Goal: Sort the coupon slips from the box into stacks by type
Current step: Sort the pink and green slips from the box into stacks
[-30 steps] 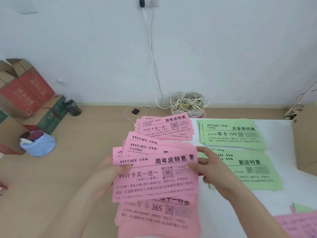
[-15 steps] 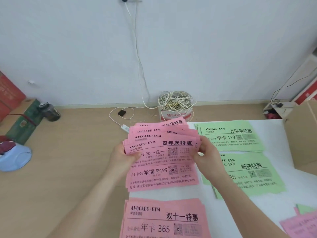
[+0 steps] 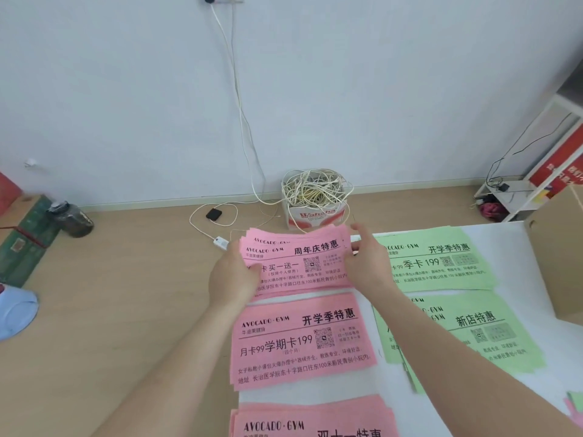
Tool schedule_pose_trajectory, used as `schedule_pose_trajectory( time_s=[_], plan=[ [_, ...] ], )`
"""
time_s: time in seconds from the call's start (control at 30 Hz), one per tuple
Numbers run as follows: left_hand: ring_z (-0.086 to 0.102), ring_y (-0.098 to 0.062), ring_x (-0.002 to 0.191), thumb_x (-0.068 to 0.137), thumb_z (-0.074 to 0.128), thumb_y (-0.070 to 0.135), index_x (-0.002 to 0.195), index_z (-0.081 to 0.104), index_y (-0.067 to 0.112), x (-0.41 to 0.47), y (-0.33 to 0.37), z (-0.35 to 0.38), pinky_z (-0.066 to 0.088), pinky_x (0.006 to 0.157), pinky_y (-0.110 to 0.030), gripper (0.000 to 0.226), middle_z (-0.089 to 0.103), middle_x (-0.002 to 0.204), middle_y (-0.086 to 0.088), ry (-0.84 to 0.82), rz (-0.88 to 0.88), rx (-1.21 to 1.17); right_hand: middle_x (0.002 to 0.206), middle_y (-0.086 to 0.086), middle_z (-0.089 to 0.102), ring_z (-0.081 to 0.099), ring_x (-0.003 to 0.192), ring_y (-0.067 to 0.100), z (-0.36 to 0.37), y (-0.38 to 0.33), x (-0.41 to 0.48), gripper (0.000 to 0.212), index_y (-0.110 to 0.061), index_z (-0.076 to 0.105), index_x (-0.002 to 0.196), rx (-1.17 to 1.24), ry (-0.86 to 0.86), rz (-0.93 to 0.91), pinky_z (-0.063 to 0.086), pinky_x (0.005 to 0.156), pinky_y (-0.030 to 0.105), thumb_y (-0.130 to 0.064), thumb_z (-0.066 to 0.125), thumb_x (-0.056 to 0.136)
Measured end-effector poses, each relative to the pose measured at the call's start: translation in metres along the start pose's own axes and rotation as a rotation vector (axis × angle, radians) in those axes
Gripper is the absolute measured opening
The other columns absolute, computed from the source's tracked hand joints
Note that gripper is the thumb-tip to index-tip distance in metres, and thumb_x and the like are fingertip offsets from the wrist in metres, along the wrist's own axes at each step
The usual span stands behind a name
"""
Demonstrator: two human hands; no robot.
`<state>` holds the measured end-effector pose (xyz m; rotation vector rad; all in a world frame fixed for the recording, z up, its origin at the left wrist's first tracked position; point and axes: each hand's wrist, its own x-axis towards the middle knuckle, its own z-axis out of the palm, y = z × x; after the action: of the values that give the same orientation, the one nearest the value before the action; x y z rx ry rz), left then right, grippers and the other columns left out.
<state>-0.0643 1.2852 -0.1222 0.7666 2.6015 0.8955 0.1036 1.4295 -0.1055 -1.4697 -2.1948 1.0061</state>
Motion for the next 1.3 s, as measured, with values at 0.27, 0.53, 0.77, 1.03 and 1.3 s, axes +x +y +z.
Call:
schedule_pose_trajectory(
  time_s=[0.27,0.53,0.77,1.03,1.3],
  plan=[
    [0.03,-0.019,0.135,0.091,0.047,0.013,0.133,0.049,0.041,-0.013,-0.006,0.009,0.027,0.106,-0.04,0.051,0.038,0.148,0.005,-0.16,0.44,0.453,0.137,0.001,0.045,0.035,0.125,0.025,0.013,0.013,-0.015,0.04,-0.024,0.05,0.132,-0.556,-0.063,-0.166,0.035,0.097,0.044,-0.015,0.042,0.094],
    [0.033,-0.028,0.133,0.087,0.048,-0.001,0.134,0.051,0.024,-0.037,0.011,-0.002,0.029,0.109,-0.042,0.054,0.04,0.146,-0.008,-0.115,0.45,0.323,0.147,-0.015,0.034,0.025,0.134,0.014,-0.064,0.02,-0.079,0.046,-0.034,0.039,0.141,-0.337,-0.069,-0.201,0.032,0.102,0.041,-0.026,0.048,0.096],
    [0.053,-0.014,0.112,0.086,0.057,0.0,0.101,0.071,0.023,-0.128,0.097,0.006,0.037,0.094,-0.027,0.031,0.064,0.118,0.007,-0.106,0.812,0.084,0.129,-0.026,0.052,0.045,0.117,-0.008,-0.188,0.119,-0.185,0.038,-0.048,0.048,0.124,-0.136,-0.063,-0.025,0.037,0.098,0.018,-0.029,0.058,0.093],
    [0.055,-0.017,0.115,0.085,0.057,0.017,0.099,0.071,0.025,-0.252,0.179,0.128,0.048,0.094,-0.032,0.022,0.063,0.119,0.006,-0.377,1.076,0.096,0.16,-0.009,-0.006,-0.011,0.147,0.021,-0.233,0.26,-0.221,0.107,-0.042,0.001,0.149,-0.453,-0.206,0.27,0.017,0.114,0.059,-0.055,0.071,0.071],
    [0.011,-0.026,0.144,0.085,0.054,0.055,0.148,0.019,0.015,-0.339,0.213,0.221,0.012,0.118,-0.04,0.083,0.011,0.158,-0.009,-0.642,1.056,0.613,0.161,-0.001,0.011,0.009,0.147,0.02,-0.256,0.323,-0.229,0.095,-0.037,0.007,0.151,-0.391,-0.119,0.15,0.016,0.119,0.035,-0.037,0.066,0.077]
  ],
)
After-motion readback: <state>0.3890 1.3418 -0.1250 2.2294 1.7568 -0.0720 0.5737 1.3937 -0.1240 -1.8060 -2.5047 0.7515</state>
